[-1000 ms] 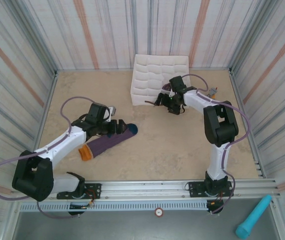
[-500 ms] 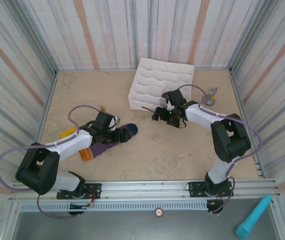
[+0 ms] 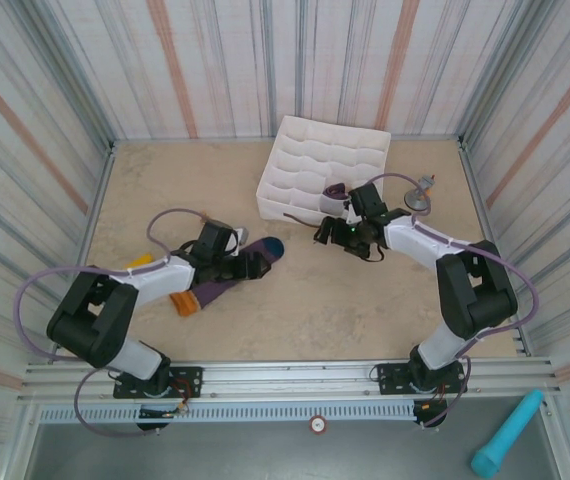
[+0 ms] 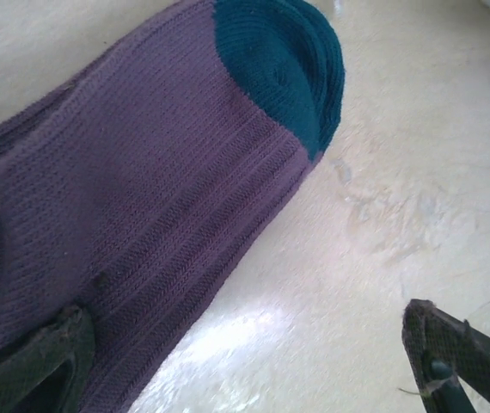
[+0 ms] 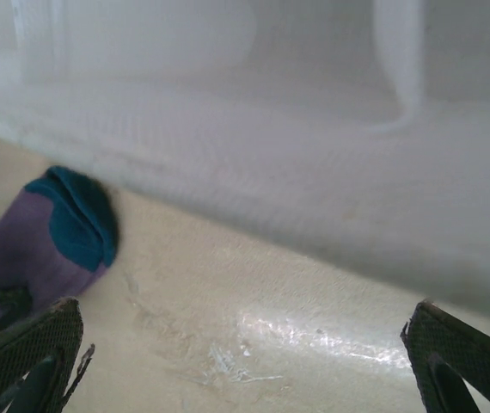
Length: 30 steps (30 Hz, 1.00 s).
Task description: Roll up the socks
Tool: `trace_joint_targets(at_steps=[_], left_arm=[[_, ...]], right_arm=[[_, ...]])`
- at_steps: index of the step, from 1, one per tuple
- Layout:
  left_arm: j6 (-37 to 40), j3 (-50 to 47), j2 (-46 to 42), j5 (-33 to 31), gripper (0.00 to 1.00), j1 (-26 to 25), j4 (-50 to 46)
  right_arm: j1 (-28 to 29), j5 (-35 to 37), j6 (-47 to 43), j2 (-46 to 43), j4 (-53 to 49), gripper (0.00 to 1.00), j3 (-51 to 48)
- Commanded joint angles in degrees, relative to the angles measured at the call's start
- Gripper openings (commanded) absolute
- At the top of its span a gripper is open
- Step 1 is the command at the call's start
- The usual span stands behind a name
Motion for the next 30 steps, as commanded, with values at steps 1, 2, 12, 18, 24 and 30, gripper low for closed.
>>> trace_joint_targets(at_steps=[1,2,12,18,24,30], left_arm=[[-2.58,-0.5,4.05,0.48,0.95,-2.29,-1.55],[-3.18,-0.28,4.56,0.49,0.95,-2.97,-0.84],[-11.9,3.22,11.48,2.26,0.95,-8.57,8.18],[-13.18,12.03,15.67,3.26,0.96,-10.91,6.29],[-6.4,18.54,9.19,0.7,0.98,-10.94,-7.69],[-0.69,18.0,-0.26,3.57,0.99,-6.35,-17.71]], right_arm=[[-0.85,4.75,-0.04,-3.7,-4.5,0.99,1.64],[-1.39,5.77,0.13,-4.25,-4.72,0.99,1.11],[-8.73,7.21,-5.95,3.2,-0.97,0.99,7.32],[-9.98,5.87,-8.78,7.03,-4.78,0.99,13.98],[-7.4,7.08,-9.61,-0.45,-7.08,0.99,9.18],[-4.65,3.49,-8.86,-7.02,-7.58,0.99,2.82]])
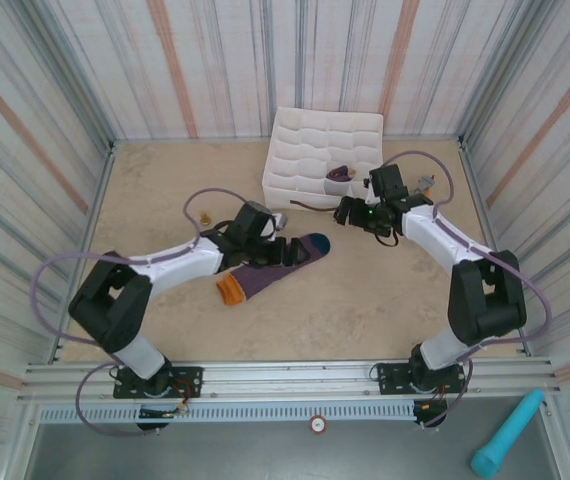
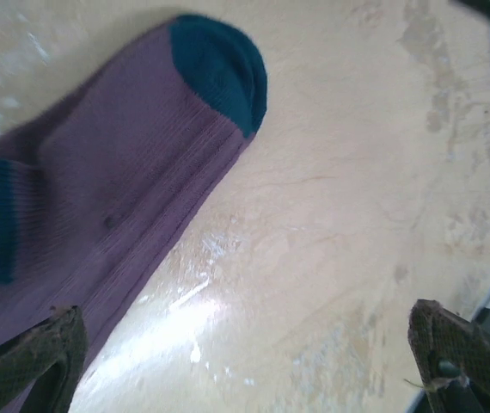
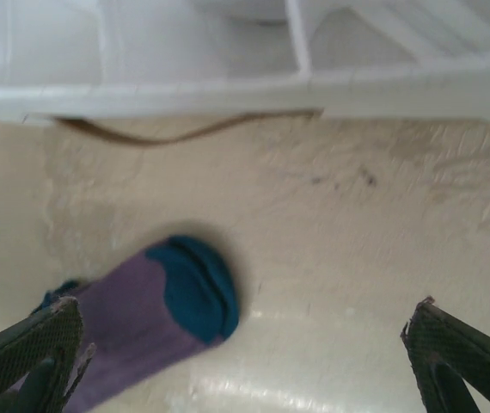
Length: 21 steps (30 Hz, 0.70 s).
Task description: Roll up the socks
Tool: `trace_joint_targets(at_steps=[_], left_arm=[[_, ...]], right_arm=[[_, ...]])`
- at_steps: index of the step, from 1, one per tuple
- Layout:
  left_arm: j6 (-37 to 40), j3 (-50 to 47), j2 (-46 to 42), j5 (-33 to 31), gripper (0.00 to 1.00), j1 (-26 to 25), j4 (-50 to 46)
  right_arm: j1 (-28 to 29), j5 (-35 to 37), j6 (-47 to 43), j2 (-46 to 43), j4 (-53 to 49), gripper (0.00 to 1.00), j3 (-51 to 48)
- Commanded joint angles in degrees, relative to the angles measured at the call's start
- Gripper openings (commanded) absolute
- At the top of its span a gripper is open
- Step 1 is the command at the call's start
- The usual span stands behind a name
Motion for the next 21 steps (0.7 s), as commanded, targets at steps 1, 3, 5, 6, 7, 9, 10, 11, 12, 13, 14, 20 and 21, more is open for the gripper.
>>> trace_joint_targets(at_steps=[1,3,5,6,7,9,10,11,12,13,14,20,21], left_arm=[[5.23,-0.71,-5.91,1.75,0.99,3.8,-9.28],[7.17,-2.61,-7.93,2.05,0.99,6.13,-11.16],[8.44,-4.61,-9.42,1.22,0.98,8.38,-12.89],[8.68,-6.0,-10.16,1.21,0.98,9.45,-12.96],[8.77,-7.62,-11.03,1.1,0.98,10.42,-12.46],[8.51,-11.04,-12.72,0.42,0.98,11.8,-10.41],[8.15,-12.67,-13.37,0.39,0.98,12.42,-9.41],[7.76,-13.86,-13.74,0.68,0.98,12.75,-8.69],[7.4,-15.02,-13.93,1.24,0.98,12.86,-7.75],[6.97,-16.11,-13.92,1.72,0.98,12.86,-6.82],[6.29,-17.03,-13.8,2.31,0.98,12.86,-5.83],[0.7,-22.07,-12.65,5.59,0.97,11.97,1.35],[-0.72,-22.71,-12.63,5.61,0.97,11.01,2.33]], right_arm=[[2.03,-1.62,-0.96,-4.29,-2.37,0.99,-3.33],[4.03,-1.33,0.01,-7.06,-1.63,0.99,-5.92],[5.79,-1.23,1.49,-9.5,-0.24,0.99,-8.54],[6.78,-1.35,2.43,-10.8,0.62,0.99,-9.96],[7.78,-1.46,3.22,-11.83,1.22,0.99,-11.16],[9.81,0.2,4.65,-13.58,1.29,0.99,-12.79],[11.35,2.06,5.42,-14.57,1.29,0.99,-13.8],[12.38,3.14,5.75,-15.23,1.38,0.99,-14.5],[13.75,4.4,5.89,-16.05,1.62,0.99,-15.34],[15.04,5.47,5.87,-16.74,1.96,0.99,-16.3],[15.95,6.4,5.83,-17.33,2.14,0.99,-17.02],[20.64,9.99,7.74,-21.1,4.9,0.99,-22.12],[21.24,10.37,8.05,-21.96,5.35,0.99,-22.98]])
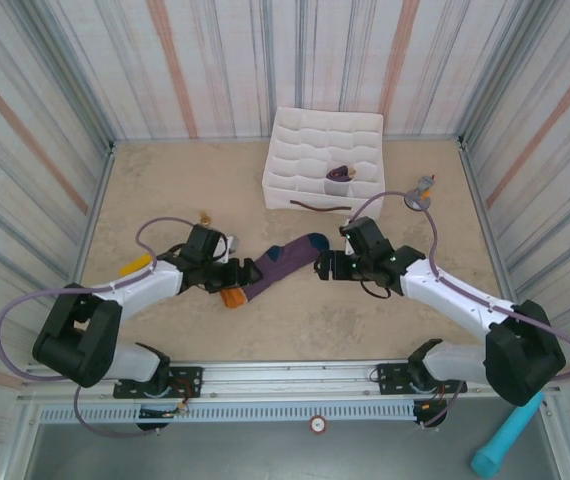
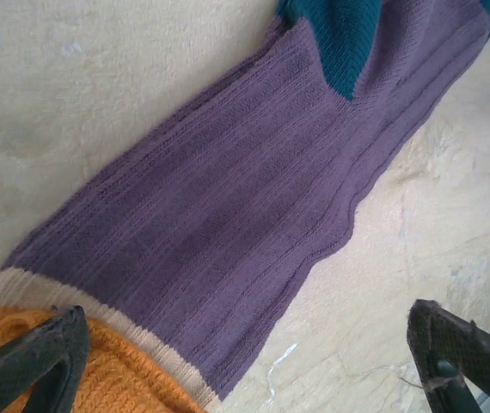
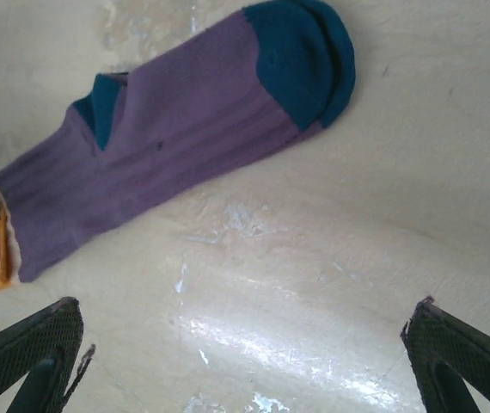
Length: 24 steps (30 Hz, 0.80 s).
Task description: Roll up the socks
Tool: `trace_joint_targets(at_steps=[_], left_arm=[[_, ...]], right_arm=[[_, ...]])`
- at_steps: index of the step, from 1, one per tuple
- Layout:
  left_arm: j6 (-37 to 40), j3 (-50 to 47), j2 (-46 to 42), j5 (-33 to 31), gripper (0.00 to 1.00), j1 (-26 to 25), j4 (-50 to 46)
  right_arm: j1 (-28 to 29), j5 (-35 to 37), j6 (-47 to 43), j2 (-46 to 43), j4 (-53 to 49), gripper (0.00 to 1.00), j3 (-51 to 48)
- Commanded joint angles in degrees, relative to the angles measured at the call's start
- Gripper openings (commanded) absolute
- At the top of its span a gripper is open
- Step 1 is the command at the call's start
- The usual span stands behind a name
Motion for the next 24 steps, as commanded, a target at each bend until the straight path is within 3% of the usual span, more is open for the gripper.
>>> trace_joint_targets(at_steps=[1,9,13,15,19,24], left_arm=[[-5.27,-2.66,-0.49,1.84,0.97,-2.56,4.16],[-17.7,-4.11,2.38,-2.46,0.98,-15.85,13.9],[-21.51,-1.1,3.25,-2.83,0.98,-19.67,14.76],[-21.21,1.6,1.94,-2.64,0.98,-19.63,11.07],[-12.64,8.87,-2.24,-2.82,0.98,-16.54,-4.01],[-8.75,10.87,-5.95,2.98,0.97,-7.48,-11.72]], right_arm=[[1.69,3.88,2.76,-3.27,1.78,0.99,-2.58],[7.76,12.13,-0.81,-10.3,1.52,0.99,-5.85],[10.84,15.23,-1.84,-12.25,3.25,0.99,-8.45],[13.23,16.91,-1.82,-12.26,4.71,1.0,-10.0],[18.3,19.9,-2.77,-14.25,7.58,0.92,-11.84],[25.13,23.19,-7.41,-11.66,10.09,0.81,-11.68]])
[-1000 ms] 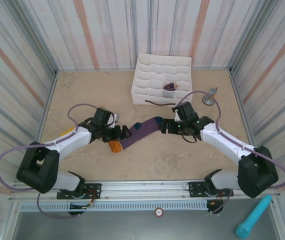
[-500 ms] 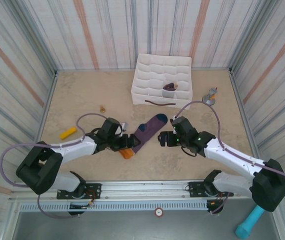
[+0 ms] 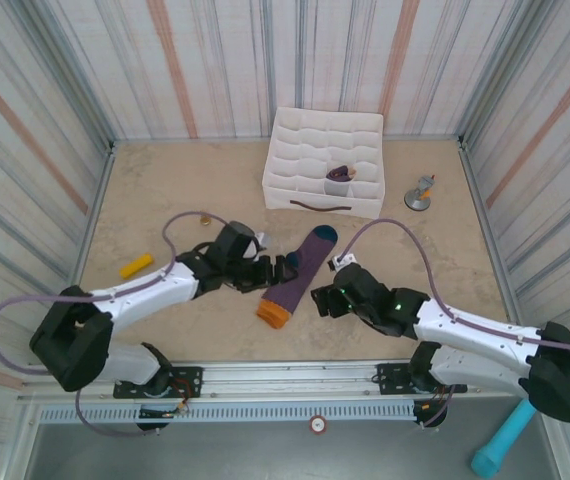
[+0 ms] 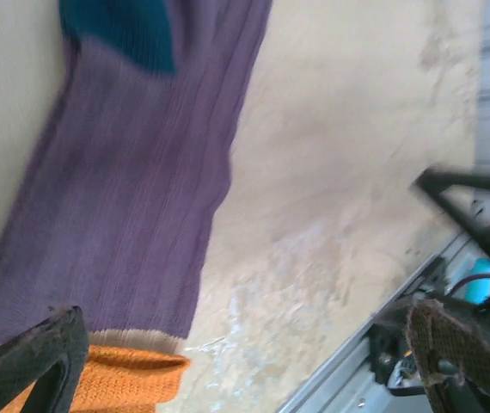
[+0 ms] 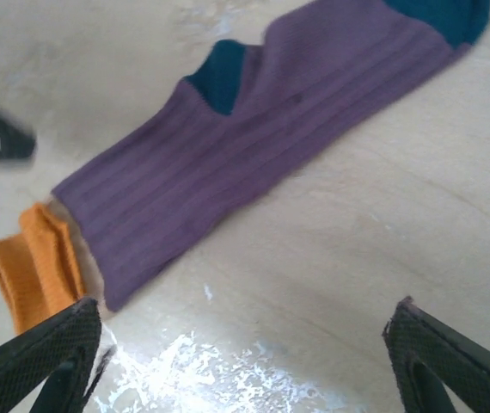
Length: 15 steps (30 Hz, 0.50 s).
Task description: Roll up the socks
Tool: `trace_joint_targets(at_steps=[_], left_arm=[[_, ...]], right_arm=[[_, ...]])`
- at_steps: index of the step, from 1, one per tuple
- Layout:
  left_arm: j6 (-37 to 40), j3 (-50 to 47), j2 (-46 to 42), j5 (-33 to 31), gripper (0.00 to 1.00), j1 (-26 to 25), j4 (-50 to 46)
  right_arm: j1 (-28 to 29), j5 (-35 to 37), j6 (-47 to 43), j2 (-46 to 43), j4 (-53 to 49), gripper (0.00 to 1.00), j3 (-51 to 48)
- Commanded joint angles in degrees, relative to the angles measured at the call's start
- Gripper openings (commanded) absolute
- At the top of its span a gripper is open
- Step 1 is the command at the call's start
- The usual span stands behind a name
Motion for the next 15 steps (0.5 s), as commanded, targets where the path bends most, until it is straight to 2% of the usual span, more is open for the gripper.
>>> trace_joint_targets(at_steps=[1,5,9,15], left_arm=[[4.1,0.22,-2.4,4.78,0.96,5.47,-9.92],[4.14,-2.76,-3.69,7.16,0.94,9.31,-11.56],[3.0,-6.31,-5.23,8.86,0.85,9.49,-12.82],[-1.78,-15.08,-11.22,9.47,0.65,9.21,-9.21]], right_arm=[[3.36,3.88,-4.82,2.68,2.84,0.79,0.74],[8.4,4.92,-8.63,7.34,3.93,0.76,2.89],[9.86,4.87,-9.1,11.7,5.36,0.76,4.58],[9.86,3.64,-9.46,16.3,8.2,0.76,5.88]])
